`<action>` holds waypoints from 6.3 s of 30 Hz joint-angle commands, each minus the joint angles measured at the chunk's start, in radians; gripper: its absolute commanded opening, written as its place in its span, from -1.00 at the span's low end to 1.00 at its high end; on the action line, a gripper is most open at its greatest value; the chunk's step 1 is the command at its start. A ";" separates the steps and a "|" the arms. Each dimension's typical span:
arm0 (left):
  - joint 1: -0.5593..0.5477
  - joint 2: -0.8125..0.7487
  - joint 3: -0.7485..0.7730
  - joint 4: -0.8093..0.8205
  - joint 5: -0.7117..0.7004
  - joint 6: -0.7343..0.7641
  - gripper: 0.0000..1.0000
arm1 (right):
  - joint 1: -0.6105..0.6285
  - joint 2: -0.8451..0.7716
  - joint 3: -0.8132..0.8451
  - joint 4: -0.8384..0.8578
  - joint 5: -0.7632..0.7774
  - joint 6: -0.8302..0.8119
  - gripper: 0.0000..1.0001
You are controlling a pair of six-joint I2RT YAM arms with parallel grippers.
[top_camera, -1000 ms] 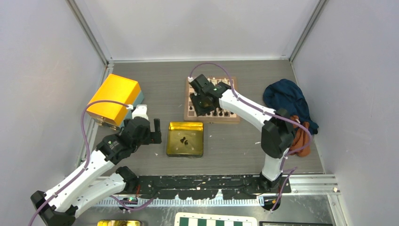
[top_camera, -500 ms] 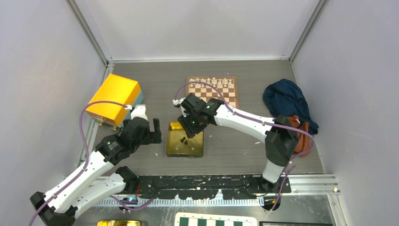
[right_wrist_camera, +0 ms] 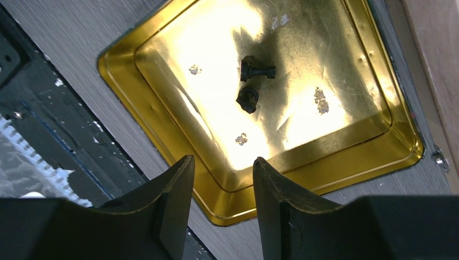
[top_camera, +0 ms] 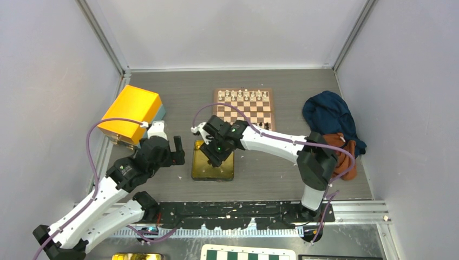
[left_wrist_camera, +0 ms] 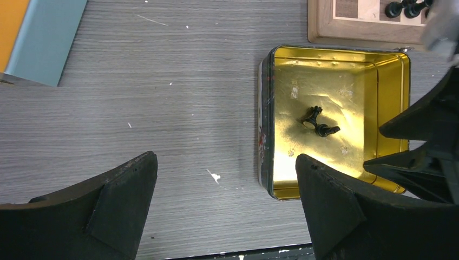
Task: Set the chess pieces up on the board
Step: Pick up the chess piece from the storage box, then place the chess piece on the chessboard.
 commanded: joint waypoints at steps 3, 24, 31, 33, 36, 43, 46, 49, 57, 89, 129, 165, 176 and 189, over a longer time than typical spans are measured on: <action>-0.001 -0.020 0.007 0.001 -0.022 -0.016 1.00 | 0.004 0.038 0.001 0.059 -0.014 -0.087 -0.02; -0.001 -0.036 0.012 -0.022 -0.028 -0.009 1.00 | 0.005 0.152 0.074 0.116 0.011 -0.182 -0.04; -0.001 -0.035 0.014 -0.025 -0.033 0.000 0.99 | 0.004 0.179 0.088 0.110 0.001 -0.194 -0.05; -0.001 -0.037 0.014 -0.026 -0.033 0.001 0.99 | 0.004 0.183 0.086 0.110 -0.002 -0.196 -0.06; -0.002 -0.039 0.013 -0.026 -0.034 0.002 0.99 | 0.005 0.187 0.083 0.108 -0.005 -0.197 -0.08; -0.001 -0.032 0.010 -0.022 -0.033 0.004 1.00 | 0.004 0.201 0.082 0.106 -0.014 -0.202 -0.15; -0.001 -0.032 0.010 -0.022 -0.034 0.005 1.00 | 0.004 0.203 0.079 0.105 -0.016 -0.202 -0.18; -0.001 -0.034 0.007 -0.021 -0.036 0.004 0.99 | 0.005 0.204 0.076 0.106 -0.018 -0.202 -0.21; -0.002 -0.032 0.004 -0.019 -0.034 0.004 0.99 | 0.005 0.209 0.072 0.105 -0.015 -0.197 -0.41; -0.002 -0.035 0.011 -0.013 -0.036 0.002 0.99 | 0.006 0.149 0.085 0.093 0.037 -0.172 -0.98; -0.001 -0.051 0.010 -0.019 -0.038 -0.004 0.99 | -0.131 0.204 0.453 -0.126 0.316 0.128 -0.98; -0.001 -0.051 0.002 -0.015 -0.036 -0.002 0.99 | -0.248 0.343 0.470 -0.111 0.330 0.280 -0.98; -0.002 -0.056 0.005 -0.021 -0.035 0.001 0.99 | -0.255 0.339 0.420 -0.074 0.344 0.310 -0.98; -0.001 -0.050 0.010 -0.021 -0.033 0.010 0.99 | -0.257 0.326 0.346 -0.004 0.359 0.324 -0.98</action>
